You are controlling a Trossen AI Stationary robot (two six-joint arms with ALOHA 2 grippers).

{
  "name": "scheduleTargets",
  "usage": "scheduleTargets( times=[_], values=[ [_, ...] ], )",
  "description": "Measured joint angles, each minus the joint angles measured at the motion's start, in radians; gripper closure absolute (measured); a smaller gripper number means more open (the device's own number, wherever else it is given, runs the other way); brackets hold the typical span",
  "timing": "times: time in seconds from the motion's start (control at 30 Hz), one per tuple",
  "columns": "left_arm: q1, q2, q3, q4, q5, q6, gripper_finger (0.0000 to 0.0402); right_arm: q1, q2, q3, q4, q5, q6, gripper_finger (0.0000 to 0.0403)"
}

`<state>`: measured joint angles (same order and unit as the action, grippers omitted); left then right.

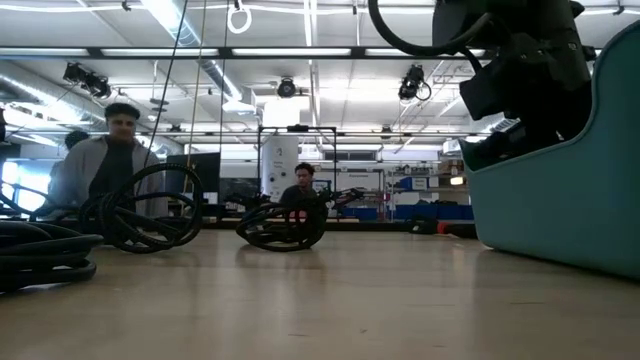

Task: Pick and place USB-C Cables
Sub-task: Put the black charger cable into the green bin

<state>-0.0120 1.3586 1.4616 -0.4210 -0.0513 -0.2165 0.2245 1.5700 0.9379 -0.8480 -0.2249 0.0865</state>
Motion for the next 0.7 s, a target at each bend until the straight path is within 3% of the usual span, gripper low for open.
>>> scheduleTargets(
  times=[0.7],
  values=[
    [0.000, 0.000, 0.000, -0.005, 0.000, -0.008, 0.0225, -0.036, 0.000, 0.023, -0.108, 0.019, -0.017, 0.0308]
  ],
)
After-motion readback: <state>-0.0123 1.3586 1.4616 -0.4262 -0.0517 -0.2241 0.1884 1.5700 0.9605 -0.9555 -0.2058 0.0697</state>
